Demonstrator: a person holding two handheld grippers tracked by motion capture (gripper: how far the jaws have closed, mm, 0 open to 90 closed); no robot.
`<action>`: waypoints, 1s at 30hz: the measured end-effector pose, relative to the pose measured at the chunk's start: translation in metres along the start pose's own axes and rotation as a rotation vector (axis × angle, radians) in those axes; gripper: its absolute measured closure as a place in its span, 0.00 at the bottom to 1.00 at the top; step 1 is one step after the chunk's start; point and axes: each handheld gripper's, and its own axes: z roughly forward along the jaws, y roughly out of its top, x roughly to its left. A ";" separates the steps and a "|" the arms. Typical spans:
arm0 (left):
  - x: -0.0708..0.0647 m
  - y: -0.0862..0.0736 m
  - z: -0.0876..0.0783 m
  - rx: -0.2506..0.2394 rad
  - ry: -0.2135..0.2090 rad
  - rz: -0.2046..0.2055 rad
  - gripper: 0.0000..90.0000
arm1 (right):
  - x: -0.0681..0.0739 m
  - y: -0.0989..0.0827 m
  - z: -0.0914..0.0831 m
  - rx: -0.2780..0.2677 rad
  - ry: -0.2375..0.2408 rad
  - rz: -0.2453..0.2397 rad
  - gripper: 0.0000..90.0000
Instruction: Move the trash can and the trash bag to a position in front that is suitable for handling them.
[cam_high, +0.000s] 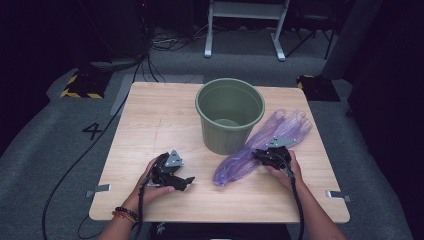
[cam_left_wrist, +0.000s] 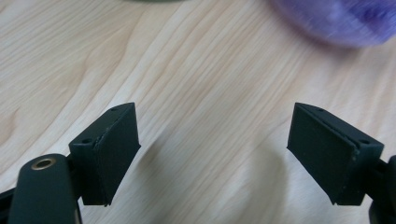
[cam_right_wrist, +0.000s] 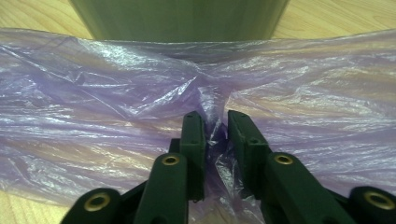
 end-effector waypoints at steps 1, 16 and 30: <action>0.001 -0.001 0.000 0.003 0.003 -0.006 0.18 | 0.000 0.000 0.000 0.002 0.000 0.001 0.87; 0.007 -0.005 0.004 0.004 0.021 -0.027 0.17 | -0.009 -0.004 -0.006 -0.016 -0.006 0.025 0.98; 0.007 -0.004 0.004 0.007 0.027 -0.029 0.16 | -0.011 -0.002 -0.012 -0.046 -0.033 0.023 0.98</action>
